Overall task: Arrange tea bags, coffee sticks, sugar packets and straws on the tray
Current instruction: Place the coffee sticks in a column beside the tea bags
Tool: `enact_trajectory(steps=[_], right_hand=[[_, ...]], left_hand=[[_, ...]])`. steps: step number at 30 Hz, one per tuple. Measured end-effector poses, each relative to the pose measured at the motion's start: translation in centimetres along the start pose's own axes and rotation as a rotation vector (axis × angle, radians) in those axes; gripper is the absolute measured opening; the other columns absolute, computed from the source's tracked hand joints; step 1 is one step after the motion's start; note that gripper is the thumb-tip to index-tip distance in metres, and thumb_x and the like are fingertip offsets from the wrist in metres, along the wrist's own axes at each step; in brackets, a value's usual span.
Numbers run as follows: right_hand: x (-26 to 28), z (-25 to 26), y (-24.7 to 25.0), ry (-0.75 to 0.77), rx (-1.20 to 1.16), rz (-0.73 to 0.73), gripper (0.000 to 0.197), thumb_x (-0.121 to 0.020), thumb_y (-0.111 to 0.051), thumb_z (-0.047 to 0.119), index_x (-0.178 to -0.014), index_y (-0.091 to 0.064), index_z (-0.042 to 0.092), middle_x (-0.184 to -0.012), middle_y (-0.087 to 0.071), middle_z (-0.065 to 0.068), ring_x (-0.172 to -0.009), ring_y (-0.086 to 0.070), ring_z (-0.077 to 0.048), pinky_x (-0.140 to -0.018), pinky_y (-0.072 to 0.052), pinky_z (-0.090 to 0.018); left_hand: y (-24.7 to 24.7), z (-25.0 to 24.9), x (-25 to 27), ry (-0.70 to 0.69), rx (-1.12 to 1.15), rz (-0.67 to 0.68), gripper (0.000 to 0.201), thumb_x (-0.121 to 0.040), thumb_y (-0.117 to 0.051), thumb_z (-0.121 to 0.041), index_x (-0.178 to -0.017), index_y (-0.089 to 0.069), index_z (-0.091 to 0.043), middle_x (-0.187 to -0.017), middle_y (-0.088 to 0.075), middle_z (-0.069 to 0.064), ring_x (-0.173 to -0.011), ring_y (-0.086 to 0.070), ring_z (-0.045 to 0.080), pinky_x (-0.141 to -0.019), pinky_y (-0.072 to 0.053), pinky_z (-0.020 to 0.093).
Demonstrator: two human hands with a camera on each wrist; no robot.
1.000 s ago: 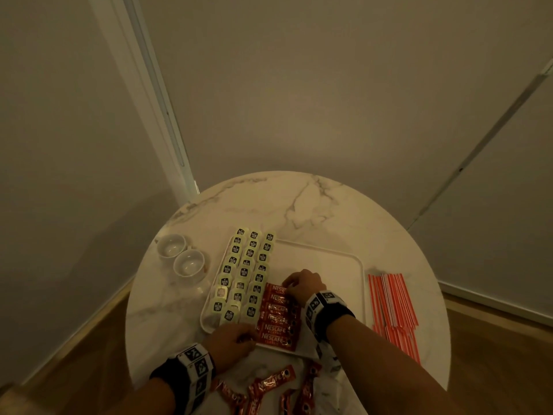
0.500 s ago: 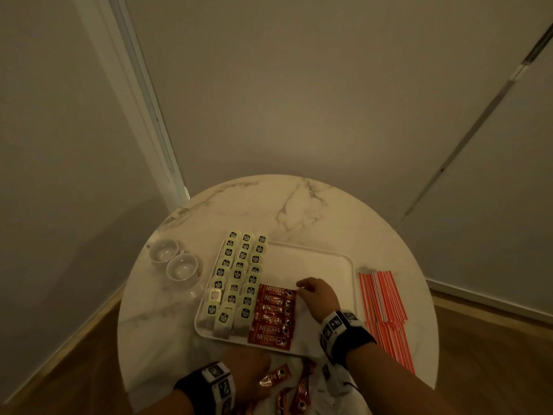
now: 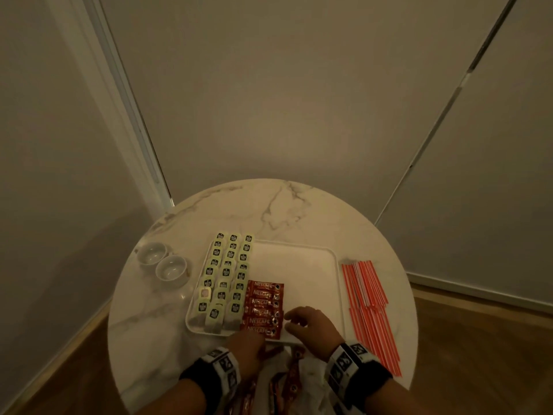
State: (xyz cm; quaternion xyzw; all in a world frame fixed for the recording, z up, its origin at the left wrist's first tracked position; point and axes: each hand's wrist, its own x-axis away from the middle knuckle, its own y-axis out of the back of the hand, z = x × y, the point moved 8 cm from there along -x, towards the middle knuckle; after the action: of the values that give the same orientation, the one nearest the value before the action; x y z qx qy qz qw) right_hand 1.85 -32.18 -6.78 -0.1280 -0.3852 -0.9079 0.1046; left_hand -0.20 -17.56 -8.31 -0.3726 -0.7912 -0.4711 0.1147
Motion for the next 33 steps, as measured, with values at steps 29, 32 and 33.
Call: enact_trajectory(steps=[29, 32, 33], right_hand=[[0.3, 6.8, 6.6, 0.155, -0.709, -0.117, 0.01, -0.086, -0.068, 0.01, -0.089, -0.066, 0.001, -0.076, -0.069, -0.018, -0.063, -0.063, -0.021, -0.056, -0.049, -0.028], [0.2, 6.4, 6.5, 0.139, -0.792, -0.08, 0.015, -0.095, -0.056, 0.01, -0.094, -0.066, -0.001, -0.08, -0.07, -0.023, -0.063, -0.065, -0.024, -0.057, -0.049, -0.027], [0.0, 6.2, 6.3, 0.127, -0.81, -0.071, 0.018, -0.097, -0.052, 0.01, -0.096, -0.066, -0.001, -0.081, -0.07, -0.025, -0.064, -0.065, -0.025, -0.057, -0.049, -0.028]], left_hand=[[12.1, -3.4, 3.2, -0.15, 0.968, -0.421, 0.015, -0.087, -0.056, 0.009, -0.096, -0.066, 0.002, -0.075, -0.072, 0.015, -0.064, -0.071, 0.021, -0.055, -0.056, 0.025], [12.1, -3.0, 2.8, -0.114, 1.052, -0.404, 0.012, -0.087, -0.056, 0.01, -0.096, -0.063, 0.009, -0.068, -0.071, 0.015, -0.058, -0.069, 0.021, -0.052, -0.056, 0.025], [12.0, -2.9, 2.6, -0.099, 1.069, -0.398, 0.011, -0.086, -0.056, 0.01, -0.096, -0.063, 0.009, -0.068, -0.071, 0.016, -0.058, -0.069, 0.022, -0.053, -0.057, 0.026]])
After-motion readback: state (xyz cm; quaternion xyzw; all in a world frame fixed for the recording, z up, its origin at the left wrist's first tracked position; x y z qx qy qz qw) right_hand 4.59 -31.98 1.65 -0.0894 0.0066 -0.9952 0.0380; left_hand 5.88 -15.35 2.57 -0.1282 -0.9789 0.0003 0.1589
